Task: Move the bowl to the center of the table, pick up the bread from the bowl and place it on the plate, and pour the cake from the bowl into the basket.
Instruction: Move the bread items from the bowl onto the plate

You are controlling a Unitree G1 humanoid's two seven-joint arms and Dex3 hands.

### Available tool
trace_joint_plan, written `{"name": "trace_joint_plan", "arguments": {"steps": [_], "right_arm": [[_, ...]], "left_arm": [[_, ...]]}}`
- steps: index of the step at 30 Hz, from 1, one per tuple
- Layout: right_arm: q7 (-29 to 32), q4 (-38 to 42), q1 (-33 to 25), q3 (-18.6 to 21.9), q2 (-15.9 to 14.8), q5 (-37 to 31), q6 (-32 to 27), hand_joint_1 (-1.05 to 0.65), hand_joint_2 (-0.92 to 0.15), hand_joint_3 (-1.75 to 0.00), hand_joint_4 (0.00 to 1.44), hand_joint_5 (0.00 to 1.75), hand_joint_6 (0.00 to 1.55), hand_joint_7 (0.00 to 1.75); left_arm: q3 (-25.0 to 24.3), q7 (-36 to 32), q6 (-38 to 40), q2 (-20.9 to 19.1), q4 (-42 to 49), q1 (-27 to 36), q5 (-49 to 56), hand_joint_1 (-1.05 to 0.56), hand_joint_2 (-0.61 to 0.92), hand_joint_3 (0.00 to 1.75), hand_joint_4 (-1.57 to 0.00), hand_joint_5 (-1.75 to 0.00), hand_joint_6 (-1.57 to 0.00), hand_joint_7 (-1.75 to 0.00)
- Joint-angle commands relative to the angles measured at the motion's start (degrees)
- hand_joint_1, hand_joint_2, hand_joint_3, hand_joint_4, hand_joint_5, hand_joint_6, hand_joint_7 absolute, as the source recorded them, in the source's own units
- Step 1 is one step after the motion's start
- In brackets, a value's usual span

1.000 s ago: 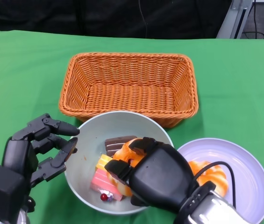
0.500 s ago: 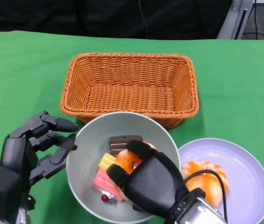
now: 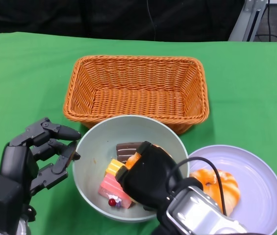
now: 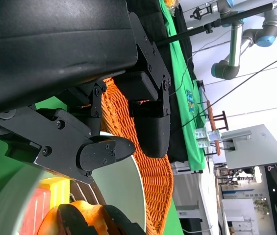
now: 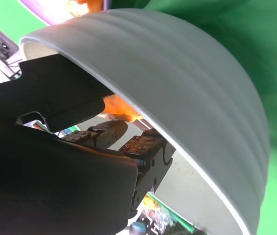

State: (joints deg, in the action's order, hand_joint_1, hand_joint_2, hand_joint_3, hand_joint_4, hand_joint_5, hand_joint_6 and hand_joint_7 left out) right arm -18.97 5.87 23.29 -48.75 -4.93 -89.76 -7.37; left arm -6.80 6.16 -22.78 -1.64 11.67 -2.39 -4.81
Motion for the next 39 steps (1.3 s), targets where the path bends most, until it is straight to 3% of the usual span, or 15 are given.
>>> {"name": "trace_joint_plan", "arguments": {"steps": [1, 4, 8, 10, 12, 15, 18, 22, 25, 28, 30, 32, 35, 36, 39], "right_arm": [[-3.68, 4.78, 1.3, -0.62, -0.96, 0.3, -0.18, -0.57, -0.89, -0.01, 0.7, 0.11, 0.59, 0.0], [-3.28, 7.8, 3.33, -1.05, -0.23, 1.46, 0.1, -0.54, -0.87, 0.0, 0.8, 0.17, 0.6, 0.01], [-1.47, 11.04, 4.81, -0.69, 0.13, 4.73, 0.4, -0.49, -0.87, 0.0, 0.62, 0.86, 0.66, 0.01], [-0.13, 12.57, 5.59, -0.07, -0.06, 7.69, 1.64, -0.45, -0.88, 0.0, 0.6, 0.98, 0.69, 0.01], [1.15, 14.81, 6.42, 0.95, 0.28, 11.27, 2.63, -0.3, -0.88, 0.0, 0.66, 1.15, 0.68, 0.0], [5.89, 18.32, 7.45, 1.8, 0.37, 15.19, 4.06, -0.29, -0.8, 0.0, 0.75, 1.39, 0.91, 0.06], [12.12, 20.64, 8.22, 2.35, -0.63, 18.44, 6.67, -0.3, -0.8, 0.0, 0.76, 1.31, 1.04, 0.05], [20.83, 22.53, 8.24, 4.43, -1.34, 23.25, 10.01, -0.3, -0.84, -0.01, 0.81, 1.19, 1.03, 0.01], [27.78, 23.45, 8.28, 5.18, -2.39, 25.56, 12.88, -0.33, -0.87, -0.01, 0.81, 1.27, 1.02, 0.0], [30.0, 23.09, 8.25, 5.75, -2.95, 27.37, 14.39, -0.34, -0.89, -0.01, 0.8, 1.31, 1.03, 0.0], [29.64, 21.31, 7.87, 7.0, -3.35, 29.8, 15.76, -0.31, -0.91, -0.01, 0.87, 0.93, 1.01, 0.0], [29.49, 20.02, 7.66, 7.79, -3.76, 31.63, 16.97, -0.3, -0.92, -0.03, 0.92, 0.77, 1.01, 0.0], [28.94, 17.31, 7.09, 9.63, -4.33, 35.27, 19.56, -0.31, -0.92, -0.14, 0.89, 0.87, 1.03, 0.01], [28.18, 15.95, 6.79, 10.4, -4.41, 36.65, 19.98, -0.31, -0.92, -0.18, 0.82, 1.08, 1.06, 0.03], [25.82, 12.79, 5.88, 12.22, -4.08, 39.45, 19.93, -0.32, -0.92, -0.19, 0.77, 1.26, 1.08, 0.04]], "left_arm": [[-0.4, -0.75, -0.5, -0.43, 0.54, 0.0, 0.18, -0.09, 0.69, 0.68, -0.76, -1.31, -0.82, -1.0], [-0.25, -0.88, -0.15, -0.17, 0.09, 0.2, 0.18, -0.08, 0.7, 0.68, -0.75, -1.31, -0.81, -1.0], [-0.23, -0.47, -1.38, -0.04, 0.94, -0.1, -0.06, -0.08, 0.69, 0.69, -0.76, -1.31, -0.82, -0.99], [-0.19, -0.9, -1.44, 0.14, 0.92, -0.08, 0.28, -0.08, 0.69, 0.69, -0.76, -1.31, -0.82, -0.99], [-0.14, -1.51, -1.32, 0.36, 0.77, -0.04, 0.72, -0.08, 0.68, 0.7, -0.77, -1.31, -0.83, -1.0], [-0.06, -1.55, -1.27, 0.41, 0.79, -0.07, 0.53, -0.08, 0.67, 0.71, -0.77, -1.31, -0.83, -1.0], [-0.03, -1.77, -1.1, 0.52, 0.62, -0.04, 0.57, -0.09, 0.66, 0.72, -0.77, -1.32, -0.83, -1.0], [-0.03, -1.75, -1.65, 0.43, 0.93, -0.18, 0.74, -0.08, 0.66, 0.73, -0.77, -1.33, -0.83, -1.0], [-0.1, -1.64, -1.87, 0.43, 1.25, -0.3, 0.71, -0.09, 0.65, 0.74, -0.78, -1.33, -0.83, -1.0], [-0.08, -1.72, -1.74, 0.4, 1.07, -0.22, 0.88, -0.09, 0.65, 0.75, -0.77, -1.33, -0.83, -1.01], [-0.13, -1.71, -1.88, 0.38, 1.21, -0.24, 0.88, -0.09, 0.64, 0.76, -0.77, -1.33, -0.83, -1.01], [-0.13, -1.52, -2.13, 0.26, 1.39, -0.3, 0.87, -0.1, 0.63, 0.76, -0.77, -1.34, -0.83, -1.01], [-0.18, -1.56, -2.03, 0.11, 1.46, -0.35, 1.04, -0.1, 0.63, 0.76, -0.77, -1.34, -0.83, -1.01], [-0.24, -1.5, -2.0, 0.1, 1.6, -0.43, 0.9, -0.1, 0.63, 0.77, -0.77, -1.34, -0.83, -1.01], [-0.32, -1.54, -2.0, 0.06, 1.81, -0.59, 0.92, -0.11, 0.63, 0.76, -0.76, -1.35, -0.83, -1.01]]}}
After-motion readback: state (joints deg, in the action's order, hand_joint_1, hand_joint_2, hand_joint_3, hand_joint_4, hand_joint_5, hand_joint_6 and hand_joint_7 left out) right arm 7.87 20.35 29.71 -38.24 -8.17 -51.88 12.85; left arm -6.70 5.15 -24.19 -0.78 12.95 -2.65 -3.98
